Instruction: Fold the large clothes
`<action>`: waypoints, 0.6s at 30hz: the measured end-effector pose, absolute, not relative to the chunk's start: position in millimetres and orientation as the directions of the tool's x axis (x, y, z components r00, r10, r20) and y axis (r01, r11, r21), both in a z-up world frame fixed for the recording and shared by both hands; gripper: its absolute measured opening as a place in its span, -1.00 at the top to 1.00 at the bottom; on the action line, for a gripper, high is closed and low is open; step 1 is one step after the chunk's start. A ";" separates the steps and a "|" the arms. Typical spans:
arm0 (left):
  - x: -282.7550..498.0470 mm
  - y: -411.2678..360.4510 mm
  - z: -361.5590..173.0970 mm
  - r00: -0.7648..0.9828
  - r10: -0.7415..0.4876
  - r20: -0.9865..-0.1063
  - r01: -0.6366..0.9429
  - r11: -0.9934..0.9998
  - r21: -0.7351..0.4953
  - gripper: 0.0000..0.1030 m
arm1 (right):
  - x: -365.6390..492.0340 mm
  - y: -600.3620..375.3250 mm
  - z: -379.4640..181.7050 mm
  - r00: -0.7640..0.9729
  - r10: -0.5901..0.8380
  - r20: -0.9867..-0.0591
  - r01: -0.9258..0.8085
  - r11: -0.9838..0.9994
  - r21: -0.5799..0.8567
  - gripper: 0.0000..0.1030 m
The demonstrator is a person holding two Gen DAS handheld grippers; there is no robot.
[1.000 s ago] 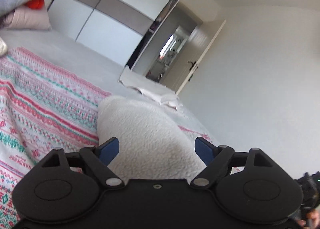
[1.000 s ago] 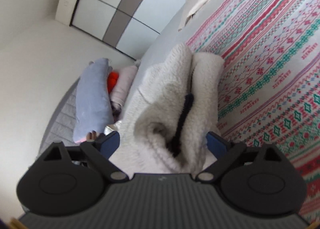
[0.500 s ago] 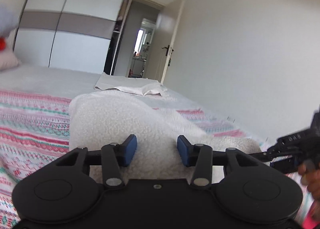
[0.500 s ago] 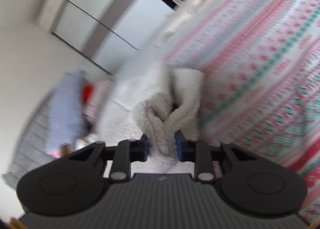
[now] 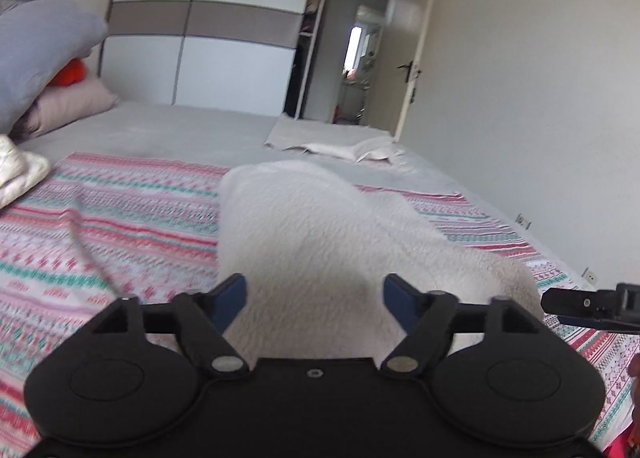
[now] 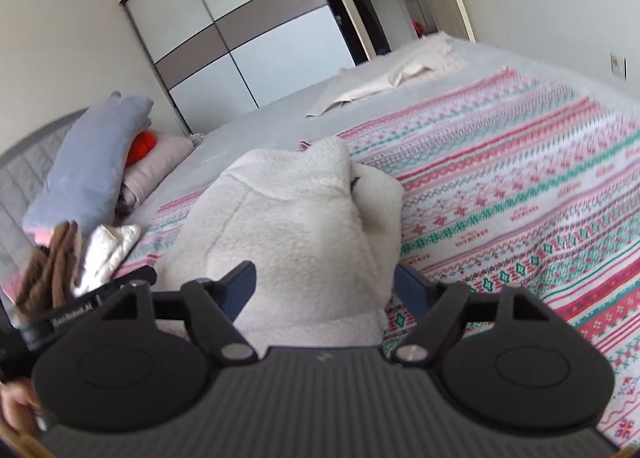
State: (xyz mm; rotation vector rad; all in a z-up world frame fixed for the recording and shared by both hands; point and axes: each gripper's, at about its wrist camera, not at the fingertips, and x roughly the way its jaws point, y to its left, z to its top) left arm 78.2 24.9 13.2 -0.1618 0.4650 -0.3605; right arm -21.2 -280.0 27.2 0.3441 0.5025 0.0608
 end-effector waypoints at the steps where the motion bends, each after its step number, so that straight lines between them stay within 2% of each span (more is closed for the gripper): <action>1: 73.9 25.5 13.1 0.831 -0.368 -0.417 0.294 0.927 -0.231 -0.67 | -25.7 -271.5 28.5 0.878 0.127 -0.461 0.025 0.950 0.310 -0.64; 5: 56.3 24.9 9.8 0.830 -0.308 -0.465 0.247 0.951 -0.188 -0.82 | -37.0 -242.7 31.2 0.883 0.062 -0.465 0.040 0.978 0.207 -0.79; 7: 49.7 25.5 9.1 0.829 -0.282 -0.482 0.224 0.959 -0.176 -0.99 | -43.8 -233.2 31.3 0.886 0.022 -0.463 0.063 0.984 0.168 -0.87; 10: 37.5 24.8 8.8 0.841 -0.237 -0.486 0.195 0.971 -0.137 -1.00 | -51.6 -222.9 28.5 0.885 -0.049 -0.464 0.113 0.988 0.110 -0.99; 14: 28.2 20.0 3.2 0.827 -0.200 -0.525 0.179 0.980 -0.091 -1.00 | -53.7 -211.3 22.3 0.866 -0.175 -0.468 0.196 0.981 -0.004 -0.99; 18: 26.7 11.4 -4.0 0.811 -0.165 -0.561 0.185 0.983 -0.022 -1.00 | -52.6 -204.4 16.1 0.849 -0.203 -0.488 0.210 0.977 -0.040 -0.99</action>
